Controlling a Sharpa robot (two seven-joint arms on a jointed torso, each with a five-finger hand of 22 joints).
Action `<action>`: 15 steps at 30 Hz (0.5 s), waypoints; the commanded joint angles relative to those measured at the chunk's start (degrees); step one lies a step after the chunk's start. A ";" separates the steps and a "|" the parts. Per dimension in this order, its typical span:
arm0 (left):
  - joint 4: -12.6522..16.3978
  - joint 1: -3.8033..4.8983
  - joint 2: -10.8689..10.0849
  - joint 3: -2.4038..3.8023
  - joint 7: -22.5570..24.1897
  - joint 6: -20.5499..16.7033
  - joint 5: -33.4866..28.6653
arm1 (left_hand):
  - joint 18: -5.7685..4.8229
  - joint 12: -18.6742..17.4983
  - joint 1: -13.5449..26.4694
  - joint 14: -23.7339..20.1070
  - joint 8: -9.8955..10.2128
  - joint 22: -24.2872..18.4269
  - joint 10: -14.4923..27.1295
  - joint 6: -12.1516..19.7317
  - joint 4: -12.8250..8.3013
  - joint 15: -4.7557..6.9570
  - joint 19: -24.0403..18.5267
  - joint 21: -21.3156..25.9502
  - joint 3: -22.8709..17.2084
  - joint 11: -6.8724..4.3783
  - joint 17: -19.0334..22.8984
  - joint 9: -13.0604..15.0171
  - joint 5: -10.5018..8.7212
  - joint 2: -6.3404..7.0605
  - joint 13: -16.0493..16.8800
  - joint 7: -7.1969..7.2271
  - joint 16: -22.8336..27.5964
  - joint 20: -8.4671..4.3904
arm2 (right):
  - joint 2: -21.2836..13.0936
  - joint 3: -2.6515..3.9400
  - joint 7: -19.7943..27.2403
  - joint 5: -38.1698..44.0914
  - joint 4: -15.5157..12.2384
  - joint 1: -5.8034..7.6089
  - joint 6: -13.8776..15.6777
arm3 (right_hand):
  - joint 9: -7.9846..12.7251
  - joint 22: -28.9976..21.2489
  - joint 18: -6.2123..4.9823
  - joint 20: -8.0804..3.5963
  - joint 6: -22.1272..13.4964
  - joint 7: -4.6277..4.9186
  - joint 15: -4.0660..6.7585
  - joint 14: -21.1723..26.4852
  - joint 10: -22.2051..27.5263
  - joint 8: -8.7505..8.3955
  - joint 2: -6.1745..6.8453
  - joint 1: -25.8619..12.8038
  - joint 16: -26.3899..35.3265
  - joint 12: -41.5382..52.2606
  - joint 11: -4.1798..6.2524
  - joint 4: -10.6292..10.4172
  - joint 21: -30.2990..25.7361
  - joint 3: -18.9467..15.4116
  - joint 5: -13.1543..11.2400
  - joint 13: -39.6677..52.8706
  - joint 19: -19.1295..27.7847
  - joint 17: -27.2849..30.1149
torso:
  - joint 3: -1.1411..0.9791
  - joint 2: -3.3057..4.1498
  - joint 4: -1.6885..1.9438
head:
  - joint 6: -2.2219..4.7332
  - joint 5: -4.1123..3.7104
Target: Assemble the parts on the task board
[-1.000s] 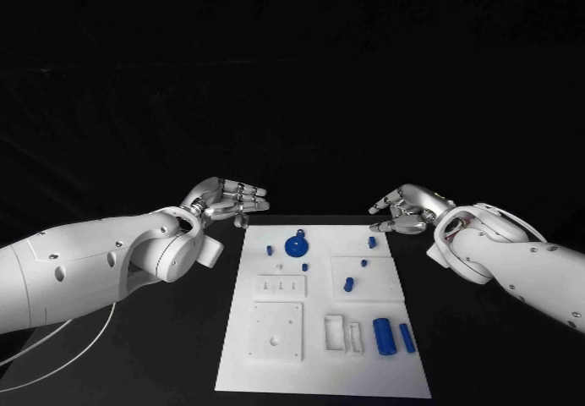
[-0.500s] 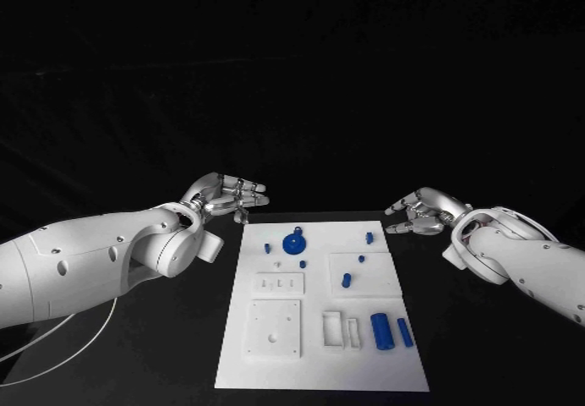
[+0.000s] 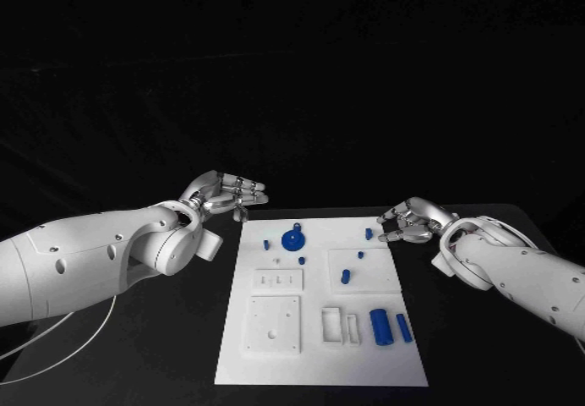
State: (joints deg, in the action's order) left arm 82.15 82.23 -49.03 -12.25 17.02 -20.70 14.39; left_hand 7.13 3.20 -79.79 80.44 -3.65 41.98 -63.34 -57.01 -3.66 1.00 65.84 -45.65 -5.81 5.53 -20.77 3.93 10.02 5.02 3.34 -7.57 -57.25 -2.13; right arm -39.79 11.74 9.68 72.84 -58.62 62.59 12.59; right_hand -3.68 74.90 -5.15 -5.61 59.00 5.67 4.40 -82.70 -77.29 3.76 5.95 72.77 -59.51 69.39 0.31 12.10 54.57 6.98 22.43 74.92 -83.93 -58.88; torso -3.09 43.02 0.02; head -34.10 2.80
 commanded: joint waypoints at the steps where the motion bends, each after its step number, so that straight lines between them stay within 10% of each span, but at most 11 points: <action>1: 0.28 -0.01 0.06 0.05 0.53 1.17 0.03 | 0.68 0.15 -0.18 0.01 0.05 0.06 0.58 0.15 -0.01 0.05 0.08 0.31 0.34 -0.10 0.08 0.02 0.26 -0.59 0.06 -0.14 -0.26 0.26 | 0.43 0.04 0.91 -0.01 0.40 -0.23 -0.66 | -0.02 5.66 0.19 0.01 -0.08 0.02 0.00 -0.19 -0.01 -0.19 -0.27 -0.03 -0.02 0.00 0.05 0.15 0.03 0.05 0.25 1.33 -3.61 -0.17 | 0.00 0.01 0.07 | -0.13 0.00; 15: 0.36 -0.02 0.10 0.05 0.16 1.45 0.34 | 0.52 0.16 -0.29 0.07 0.06 0.18 0.82 0.30 -0.02 0.22 0.13 0.36 0.59 -0.15 0.10 0.02 0.24 -0.67 0.06 -0.08 -0.31 0.08 | 2.32 0.03 -0.56 0.69 1.35 -0.55 0.93 | -0.02 6.04 0.07 0.04 0.68 0.03 -0.04 -0.26 -0.30 -0.20 -0.49 -0.70 -0.35 0.39 -0.02 0.17 0.03 1.20 -0.45 1.61 -3.70 -0.85 | 0.00 -0.02 0.08 | -0.10 -0.07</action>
State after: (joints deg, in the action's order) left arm 82.38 82.20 -49.03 -12.24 16.88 -20.24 14.50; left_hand 7.12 3.20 -80.03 80.45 -3.65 42.11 -62.94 -57.01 -3.81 1.00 65.84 -45.65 -5.57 5.53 -20.76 3.93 10.02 4.78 3.35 -7.57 -57.25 -2.14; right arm -37.65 11.75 9.64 72.93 -57.43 62.09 12.79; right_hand -3.68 74.90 -5.15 -5.62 59.30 5.67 4.40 -82.70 -77.30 3.76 5.63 72.45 -59.52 69.42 0.31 12.27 54.57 7.92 22.27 74.91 -83.93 -59.68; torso -3.07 43.02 0.07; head -34.23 2.75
